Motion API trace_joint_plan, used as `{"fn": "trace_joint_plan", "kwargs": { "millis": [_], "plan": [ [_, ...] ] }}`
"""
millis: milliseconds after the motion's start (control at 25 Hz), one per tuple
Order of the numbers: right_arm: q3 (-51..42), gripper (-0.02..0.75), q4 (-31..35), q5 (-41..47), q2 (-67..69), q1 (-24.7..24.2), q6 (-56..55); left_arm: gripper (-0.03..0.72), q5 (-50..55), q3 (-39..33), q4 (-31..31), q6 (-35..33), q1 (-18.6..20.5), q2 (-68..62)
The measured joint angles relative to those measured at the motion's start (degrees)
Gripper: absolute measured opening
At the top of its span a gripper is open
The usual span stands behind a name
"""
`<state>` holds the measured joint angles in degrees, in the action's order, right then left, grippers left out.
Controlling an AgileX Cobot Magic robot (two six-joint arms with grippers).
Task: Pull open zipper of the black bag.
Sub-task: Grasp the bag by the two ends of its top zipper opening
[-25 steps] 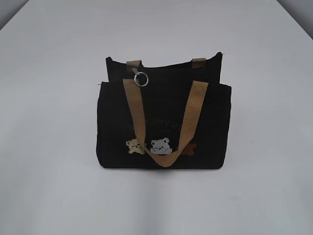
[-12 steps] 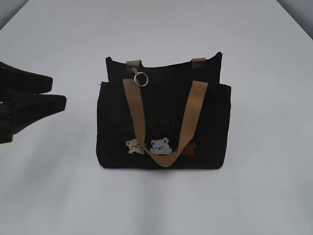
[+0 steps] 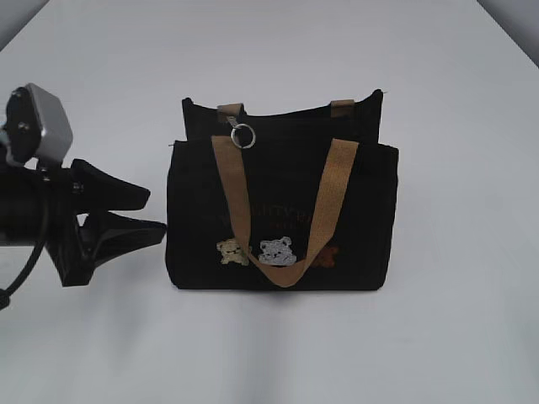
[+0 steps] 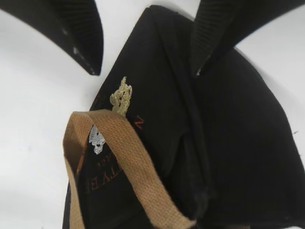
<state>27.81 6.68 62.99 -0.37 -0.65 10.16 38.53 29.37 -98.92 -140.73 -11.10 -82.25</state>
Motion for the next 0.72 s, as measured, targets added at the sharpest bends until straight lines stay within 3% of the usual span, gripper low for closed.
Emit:
{"fn": "trace_joint_plan", "kwargs": {
  "millis": [240,480,560,640,720],
  "plan": [
    [0.0,0.379,0.5,0.0,0.0,0.0,-0.1,0.445,1.9,5.1,0.0,-0.8,0.0,-7.6],
    [0.0,0.379,8.0,0.0,1.3,0.0,4.3,0.426,5.7,11.7,-0.3,-0.9,-1.4,-14.6],
    [0.1,0.379,13.7,-0.4,5.3,0.0,8.9,0.34,5.9,12.8,-0.4,-0.9,-3.3,-15.6],
    [0.4,0.379,20.3,-2.6,10.3,0.0,13.8,0.168,4.8,13.2,-0.7,-0.9,-4.5,-16.0],
    [0.6,0.379,28.8,-7.1,16.8,0.0,20.7,0.061,4.4,13.4,-0.8,-0.9,-5.1,-16.0]
  ]
}}
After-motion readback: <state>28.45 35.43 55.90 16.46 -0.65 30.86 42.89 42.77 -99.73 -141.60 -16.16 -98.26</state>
